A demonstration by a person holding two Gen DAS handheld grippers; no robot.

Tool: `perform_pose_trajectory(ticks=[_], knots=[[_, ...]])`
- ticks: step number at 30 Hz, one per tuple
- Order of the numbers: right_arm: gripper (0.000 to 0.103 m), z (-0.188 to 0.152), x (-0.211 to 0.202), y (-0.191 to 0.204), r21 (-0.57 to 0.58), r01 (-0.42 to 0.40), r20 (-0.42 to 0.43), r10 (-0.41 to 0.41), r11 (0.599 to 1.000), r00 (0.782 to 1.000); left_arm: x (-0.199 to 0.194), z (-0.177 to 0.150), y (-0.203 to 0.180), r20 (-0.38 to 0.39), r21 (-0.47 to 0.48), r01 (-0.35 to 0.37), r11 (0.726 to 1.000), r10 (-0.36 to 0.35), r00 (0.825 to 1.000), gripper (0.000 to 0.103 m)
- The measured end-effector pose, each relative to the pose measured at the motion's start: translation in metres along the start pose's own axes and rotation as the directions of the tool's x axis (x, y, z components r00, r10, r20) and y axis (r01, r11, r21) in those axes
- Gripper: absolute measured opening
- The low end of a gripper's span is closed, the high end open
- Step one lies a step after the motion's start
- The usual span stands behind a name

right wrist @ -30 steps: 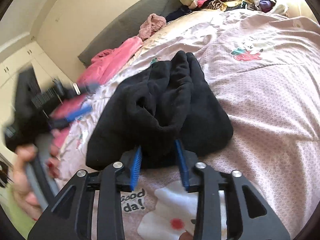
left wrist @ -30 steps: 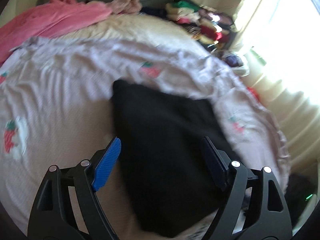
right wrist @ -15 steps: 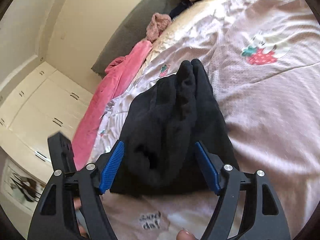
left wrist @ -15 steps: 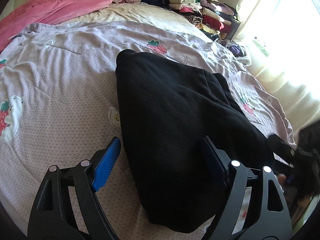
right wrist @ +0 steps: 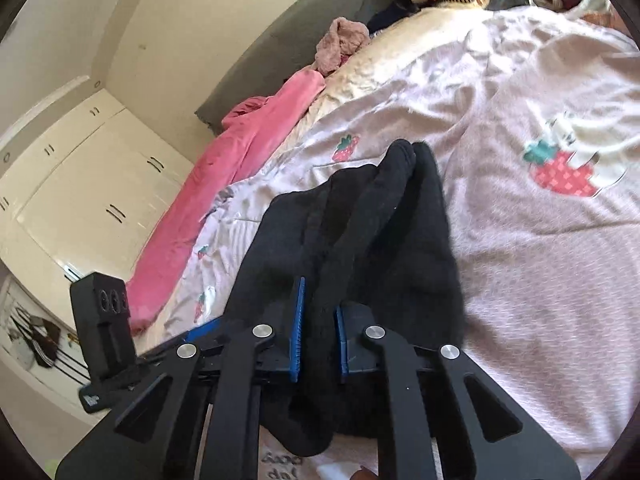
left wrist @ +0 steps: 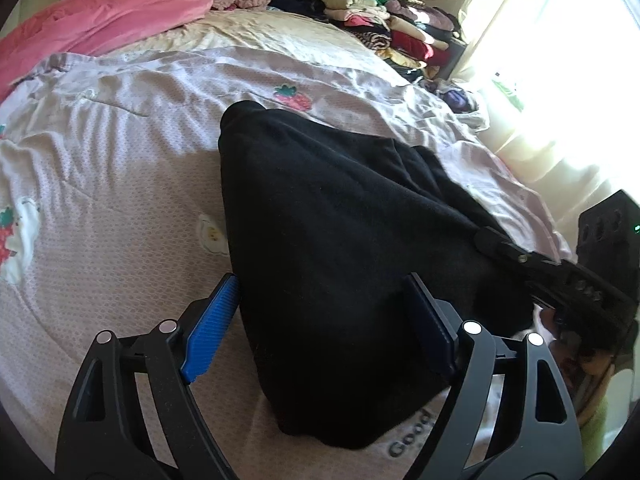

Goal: Fold small clothes

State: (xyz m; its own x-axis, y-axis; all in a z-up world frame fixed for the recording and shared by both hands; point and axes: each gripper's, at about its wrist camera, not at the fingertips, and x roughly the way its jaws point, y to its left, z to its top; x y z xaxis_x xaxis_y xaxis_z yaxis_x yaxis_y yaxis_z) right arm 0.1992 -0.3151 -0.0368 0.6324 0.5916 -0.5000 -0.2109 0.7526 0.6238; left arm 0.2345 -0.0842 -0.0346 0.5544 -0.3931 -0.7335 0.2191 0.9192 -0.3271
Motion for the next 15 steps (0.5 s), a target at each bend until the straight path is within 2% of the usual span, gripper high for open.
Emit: perform_pose_trajectory(ticks=[2, 5, 6, 7, 10, 11, 13, 15], knots=[[0.012, 0.0, 0.003, -0.005, -0.005, 0.042, -0.013, -0.042, 0.999, 0.999, 0.0, -0.001, -0.003, 0.0, 0.009, -0.003, 1.0, 0.003, 1.0, 0.077], [0.011, -0.003, 0.008, -0.008, -0.062, 0.151, -0.004, -0.151, 0.987, 0.988, 0.003, -0.004, -0.009, 0.004, 0.033, -0.021, 0.999, 0.02, 1.0, 0.08], [0.009, -0.004, 0.011, -0.009, -0.09, 0.258, -0.004, -0.259, 0.962, 0.966, 0.005, -0.005, -0.009, -0.002, 0.031, -0.029, 0.999, 0.029, 1.0, 0.081], [0.01, -0.007, 0.014, -0.014, -0.11, 0.299, -0.018, -0.303, 0.948, 0.953, 0.006, -0.005, -0.007, -0.004, 0.023, -0.029, 0.999, 0.029, 1.0, 0.081], [0.013, -0.012, 0.007, -0.03, -0.005, 0.241, -0.024, -0.241, 0.97, 0.97, 0.008, -0.006, -0.004, -0.004, 0.012, -0.017, 1.0, 0.017, 1.0, 0.082], [0.02, -0.012, 0.003, -0.03, 0.002, 0.236, -0.012, -0.236, 0.972, 0.972, 0.007, -0.006, -0.003, -0.002, 0.014, -0.017, 1.0, 0.017, 1.0, 0.082], [0.032, -0.013, -0.007, -0.024, -0.027, 0.286, 0.036, -0.285, 0.958, 0.958, 0.007, -0.007, -0.003, -0.001, 0.009, -0.018, 1.0, 0.018, 1.0, 0.082], [0.036, -0.014, -0.014, -0.019, -0.051, 0.325, 0.064, -0.322, 0.944, 0.945, 0.006, -0.007, -0.003, -0.001, 0.008, -0.018, 1.0, 0.018, 1.0, 0.082]])
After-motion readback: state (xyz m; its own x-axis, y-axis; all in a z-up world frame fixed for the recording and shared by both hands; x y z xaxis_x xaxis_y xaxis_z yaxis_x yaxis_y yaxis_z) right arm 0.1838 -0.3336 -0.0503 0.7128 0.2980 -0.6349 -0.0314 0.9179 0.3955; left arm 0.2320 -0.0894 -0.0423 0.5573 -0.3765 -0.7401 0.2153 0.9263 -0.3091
